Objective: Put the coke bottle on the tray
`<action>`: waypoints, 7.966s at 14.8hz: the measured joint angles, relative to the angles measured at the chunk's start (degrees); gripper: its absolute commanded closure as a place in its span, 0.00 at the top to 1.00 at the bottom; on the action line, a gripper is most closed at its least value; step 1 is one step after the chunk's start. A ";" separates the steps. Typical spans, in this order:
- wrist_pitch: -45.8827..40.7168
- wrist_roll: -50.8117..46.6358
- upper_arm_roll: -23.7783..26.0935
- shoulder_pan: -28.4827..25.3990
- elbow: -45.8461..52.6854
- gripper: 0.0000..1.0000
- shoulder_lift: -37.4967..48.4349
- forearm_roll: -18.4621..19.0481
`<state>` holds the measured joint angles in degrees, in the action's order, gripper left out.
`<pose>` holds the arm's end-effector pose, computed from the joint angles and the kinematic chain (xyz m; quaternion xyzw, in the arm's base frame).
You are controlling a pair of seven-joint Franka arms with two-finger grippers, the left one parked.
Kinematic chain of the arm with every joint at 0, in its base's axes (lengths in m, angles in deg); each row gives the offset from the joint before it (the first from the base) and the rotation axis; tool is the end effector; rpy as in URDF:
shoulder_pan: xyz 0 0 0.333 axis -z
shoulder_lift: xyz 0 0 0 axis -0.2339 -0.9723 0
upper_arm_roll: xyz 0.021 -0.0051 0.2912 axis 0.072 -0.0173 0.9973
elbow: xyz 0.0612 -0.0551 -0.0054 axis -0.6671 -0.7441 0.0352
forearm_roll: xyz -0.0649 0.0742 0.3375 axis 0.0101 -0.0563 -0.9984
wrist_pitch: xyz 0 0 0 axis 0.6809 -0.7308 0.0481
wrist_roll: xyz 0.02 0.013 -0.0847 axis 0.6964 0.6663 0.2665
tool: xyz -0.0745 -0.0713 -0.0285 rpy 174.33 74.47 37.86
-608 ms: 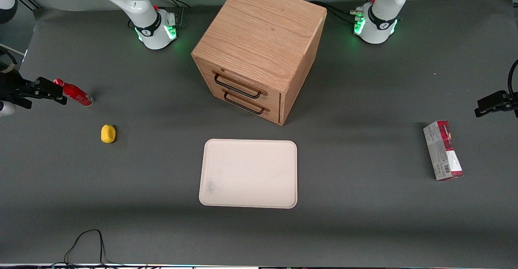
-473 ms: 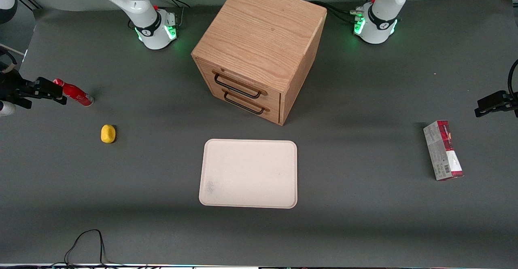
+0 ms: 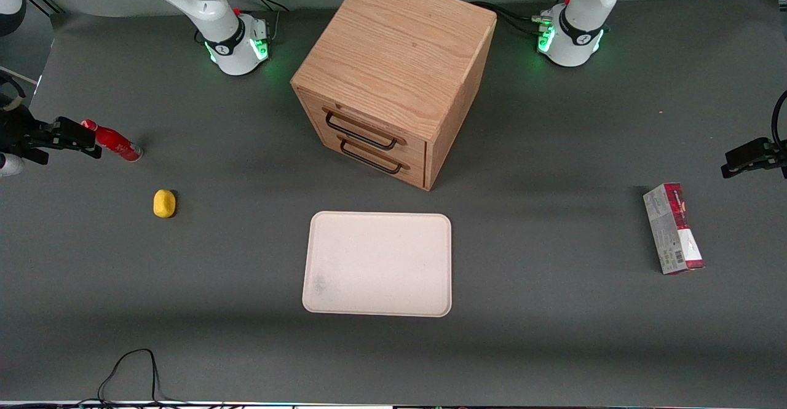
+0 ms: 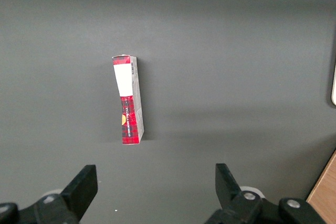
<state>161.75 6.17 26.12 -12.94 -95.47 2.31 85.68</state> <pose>0.5189 -0.0276 0.5880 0.9990 0.0399 -0.0189 0.0070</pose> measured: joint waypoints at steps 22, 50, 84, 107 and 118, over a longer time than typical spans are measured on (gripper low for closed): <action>-0.62 9.35 -15.78 0.22 -23.75 1.00 26.93 5.81; 35.15 28.76 -35.34 -0.77 -49.89 1.00 17.94 11.35; 48.03 36.71 -41.85 -3.79 -54.99 0.09 9.37 8.04; 7.21 36.97 -39.95 -14.96 -17.33 0.00 12.19 7.75; -6.82 36.94 -38.71 -25.18 5.04 0.00 6.69 2.85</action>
<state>154.93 43.11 -12.59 -38.12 -90.43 9.00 88.52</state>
